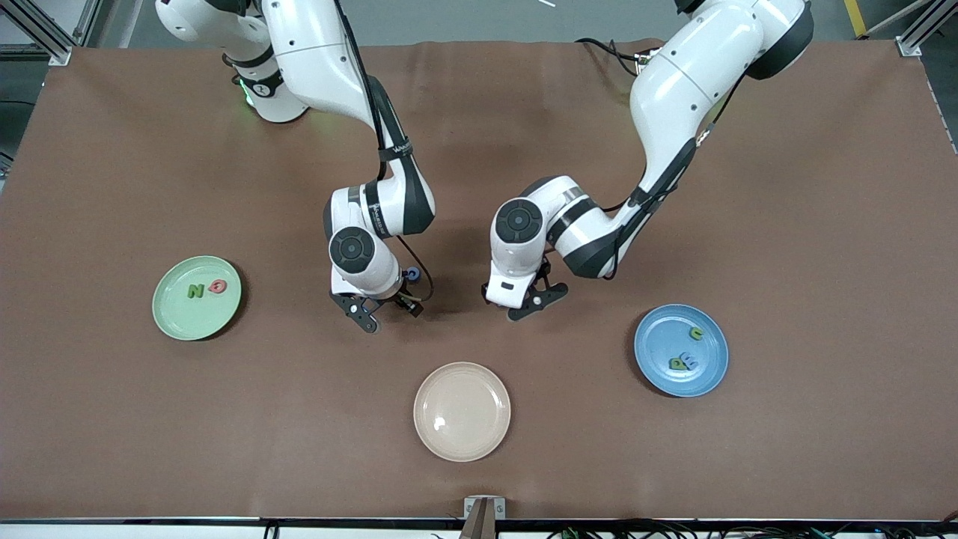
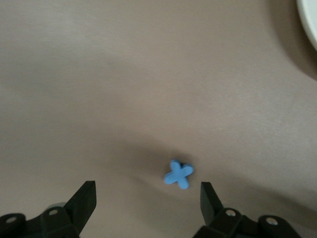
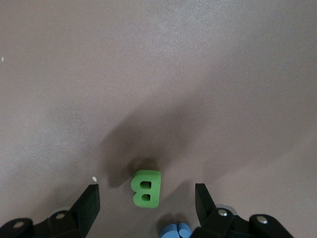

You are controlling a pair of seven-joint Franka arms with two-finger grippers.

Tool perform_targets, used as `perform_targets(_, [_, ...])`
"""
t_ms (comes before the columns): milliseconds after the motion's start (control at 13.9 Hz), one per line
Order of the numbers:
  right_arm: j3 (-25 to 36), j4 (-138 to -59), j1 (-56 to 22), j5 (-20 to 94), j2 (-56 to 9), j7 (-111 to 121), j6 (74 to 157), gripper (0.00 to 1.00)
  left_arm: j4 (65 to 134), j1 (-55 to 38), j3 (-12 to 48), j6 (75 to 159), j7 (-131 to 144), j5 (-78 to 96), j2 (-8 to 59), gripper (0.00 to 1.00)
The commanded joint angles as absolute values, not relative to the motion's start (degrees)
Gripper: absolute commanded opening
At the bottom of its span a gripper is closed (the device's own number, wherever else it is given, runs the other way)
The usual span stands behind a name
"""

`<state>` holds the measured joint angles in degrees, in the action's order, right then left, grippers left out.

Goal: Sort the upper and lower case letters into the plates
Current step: 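Carry the green B to the green plate while the left gripper carries x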

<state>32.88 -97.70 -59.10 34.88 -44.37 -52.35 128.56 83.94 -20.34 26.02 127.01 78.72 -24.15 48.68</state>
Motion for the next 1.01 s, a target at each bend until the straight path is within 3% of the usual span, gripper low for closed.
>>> perform_targets(0, [32.0, -96.6, -58.2, 35.8, -45.0, -52.6, 128.7, 0.73, 82.0, -21.7, 25.8, 128.0, 74.8, -24.5, 51.0, 0.79])
perform_targets(287, [30.8, -96.6, -58.3, 35.8, -45.8, -52.6, 131.0, 0.6, 80.8, -22.4, 25.8, 128.1, 74.1, -24.5, 52.1, 0.66])
perform_targets(431, [30.3, -96.7, -58.3, 35.7, -46.2, -52.5, 131.7, 0.55, 78.9, -22.5, 25.8, 128.1, 73.7, -24.5, 53.7, 0.66])
perform_targets(934, [30.3, -96.6, -58.4, 35.1, -46.2, -51.8, 131.4, 0.12, 77.5, -24.5, 23.5, 128.1, 70.8, -24.5, 54.8, 0.58])
